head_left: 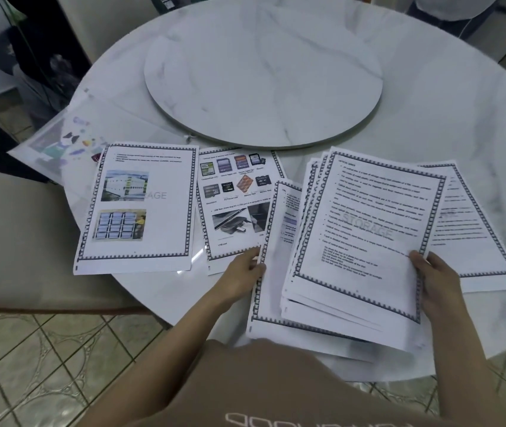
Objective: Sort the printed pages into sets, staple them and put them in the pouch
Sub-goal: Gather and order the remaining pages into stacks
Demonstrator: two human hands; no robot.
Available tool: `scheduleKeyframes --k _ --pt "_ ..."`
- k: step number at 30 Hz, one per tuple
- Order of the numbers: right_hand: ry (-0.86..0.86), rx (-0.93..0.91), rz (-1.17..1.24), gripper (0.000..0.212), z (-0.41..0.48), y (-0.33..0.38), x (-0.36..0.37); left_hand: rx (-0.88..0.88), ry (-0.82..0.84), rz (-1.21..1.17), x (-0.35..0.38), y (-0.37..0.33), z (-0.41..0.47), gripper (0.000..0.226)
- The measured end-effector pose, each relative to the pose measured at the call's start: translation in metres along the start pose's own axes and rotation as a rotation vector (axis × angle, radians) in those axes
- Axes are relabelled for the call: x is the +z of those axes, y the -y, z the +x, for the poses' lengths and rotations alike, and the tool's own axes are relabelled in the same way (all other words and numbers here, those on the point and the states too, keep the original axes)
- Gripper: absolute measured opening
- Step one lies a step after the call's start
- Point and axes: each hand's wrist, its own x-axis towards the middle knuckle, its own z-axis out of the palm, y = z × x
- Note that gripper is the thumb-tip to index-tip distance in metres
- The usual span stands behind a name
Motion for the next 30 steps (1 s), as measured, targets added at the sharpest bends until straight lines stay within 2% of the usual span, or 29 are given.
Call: scheduleKeyframes --k 2,5,11,19,22,30 --pt "-0.021 0.001 0.006 0.023 0.003 0.001 -0.005 0.007 0.008 -0.009 0.002 -0.004 -0.002 0.044" --pt "-0.027 0.007 0.020 0.011 0.004 0.002 -0.009 0.036 0.030 0.000 0.006 -0.002 -0.002 0.034" --pt "-0.031 0.015 0.023 0.010 0.004 0.000 -0.010 0.037 0.027 0.022 0.006 0.002 -0.001 0.027" --pt "-0.017 0.018 0.024 0.024 0.002 0.001 -0.006 -0.088 -0.277 -0.136 -0.028 0.006 0.020 0.024" --pt "-0.009 -0.006 0.046 0.015 0.000 0.002 -0.003 -0.116 -0.371 -0.147 -0.043 0.008 0.030 0.027" --pt "0.018 -0.031 0.054 0.014 -0.003 0.004 0.005 -0.064 -0.608 -0.195 -0.069 0.007 0.046 0.034"
